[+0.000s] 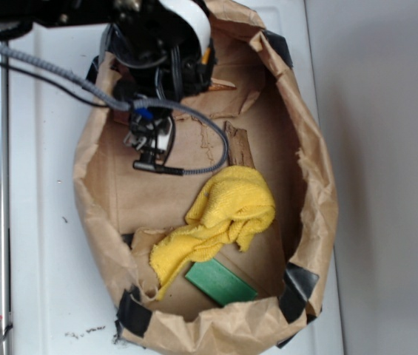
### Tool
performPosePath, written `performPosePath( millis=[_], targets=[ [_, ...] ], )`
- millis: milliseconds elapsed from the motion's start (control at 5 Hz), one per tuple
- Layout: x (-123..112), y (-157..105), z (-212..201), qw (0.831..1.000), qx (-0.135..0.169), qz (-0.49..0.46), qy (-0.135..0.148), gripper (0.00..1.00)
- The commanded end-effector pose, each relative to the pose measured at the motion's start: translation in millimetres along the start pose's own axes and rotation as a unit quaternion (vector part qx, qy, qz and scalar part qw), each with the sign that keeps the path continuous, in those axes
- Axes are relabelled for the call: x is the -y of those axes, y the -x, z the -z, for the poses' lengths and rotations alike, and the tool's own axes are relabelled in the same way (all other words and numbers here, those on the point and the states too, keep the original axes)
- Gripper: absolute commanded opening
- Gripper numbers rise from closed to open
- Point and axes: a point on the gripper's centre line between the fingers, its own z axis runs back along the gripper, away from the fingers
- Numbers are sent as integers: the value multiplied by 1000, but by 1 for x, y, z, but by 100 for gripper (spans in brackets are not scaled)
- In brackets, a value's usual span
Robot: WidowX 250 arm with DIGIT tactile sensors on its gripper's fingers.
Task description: Grab the shell.
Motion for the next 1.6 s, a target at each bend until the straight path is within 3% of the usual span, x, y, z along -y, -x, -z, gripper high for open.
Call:
performPosePath(
  millis=[0,400,600,800,1400],
  targets=[
    [-22,-21,10,999,-3,-32,-33,100],
    [-18,-36,36,997,-28,-22,-64,100],
    [-16,-37,41,997,-32,-22,-71,88],
    [-17,-35,39,997,-25,-32,-73,0],
    [-14,-26,34,996,-8,-32,-86,0]
  ],
)
